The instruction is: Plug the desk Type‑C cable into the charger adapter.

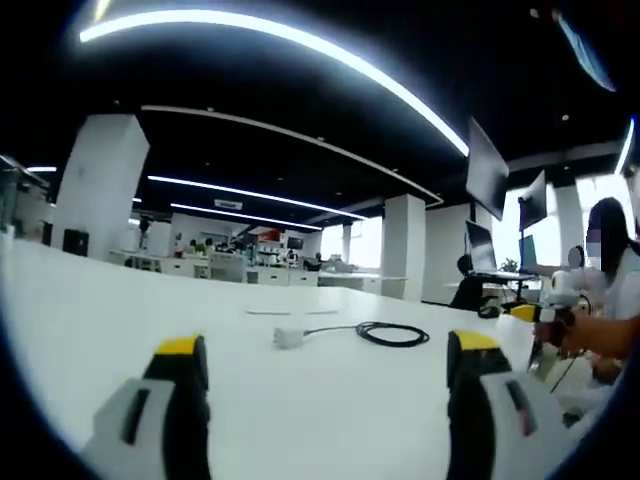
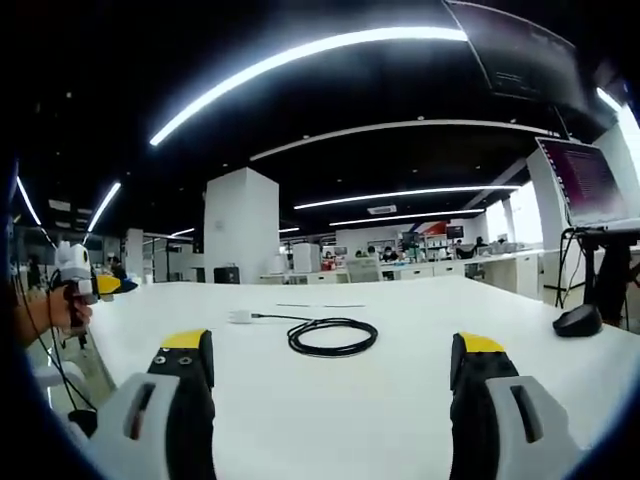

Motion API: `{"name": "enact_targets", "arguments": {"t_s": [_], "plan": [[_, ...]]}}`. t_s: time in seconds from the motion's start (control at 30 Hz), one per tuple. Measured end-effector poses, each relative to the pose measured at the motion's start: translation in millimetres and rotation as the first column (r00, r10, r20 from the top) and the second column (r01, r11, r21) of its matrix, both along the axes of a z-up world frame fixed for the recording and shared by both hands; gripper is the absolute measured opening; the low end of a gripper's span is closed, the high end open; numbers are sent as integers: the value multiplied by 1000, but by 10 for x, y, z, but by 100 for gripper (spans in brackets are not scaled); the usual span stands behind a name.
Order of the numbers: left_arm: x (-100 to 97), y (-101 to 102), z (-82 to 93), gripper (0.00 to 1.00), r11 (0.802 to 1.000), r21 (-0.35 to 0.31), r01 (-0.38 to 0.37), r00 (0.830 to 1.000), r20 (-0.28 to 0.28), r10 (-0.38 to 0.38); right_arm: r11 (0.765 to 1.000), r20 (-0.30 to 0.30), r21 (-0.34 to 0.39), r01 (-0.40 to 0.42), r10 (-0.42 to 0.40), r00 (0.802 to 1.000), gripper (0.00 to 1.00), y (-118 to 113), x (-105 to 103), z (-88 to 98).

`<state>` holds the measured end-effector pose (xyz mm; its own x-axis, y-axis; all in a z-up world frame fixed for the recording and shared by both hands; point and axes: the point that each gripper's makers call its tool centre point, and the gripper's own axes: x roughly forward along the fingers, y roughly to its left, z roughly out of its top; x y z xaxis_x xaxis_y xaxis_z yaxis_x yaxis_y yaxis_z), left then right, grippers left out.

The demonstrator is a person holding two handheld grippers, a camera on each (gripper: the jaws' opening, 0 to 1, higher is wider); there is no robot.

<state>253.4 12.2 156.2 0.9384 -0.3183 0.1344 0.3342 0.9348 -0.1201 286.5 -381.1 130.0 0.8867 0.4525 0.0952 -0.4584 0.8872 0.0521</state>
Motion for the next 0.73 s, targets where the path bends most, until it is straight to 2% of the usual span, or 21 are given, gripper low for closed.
{"name": "enact_targets", "arguments": {"t_s": [0.73], "plan": [[21, 16, -73, 100, 1000, -27, 11, 1000, -18, -11, 1000, -6, -4, -16, 16, 1000, 100, 87, -9, -1]]}}
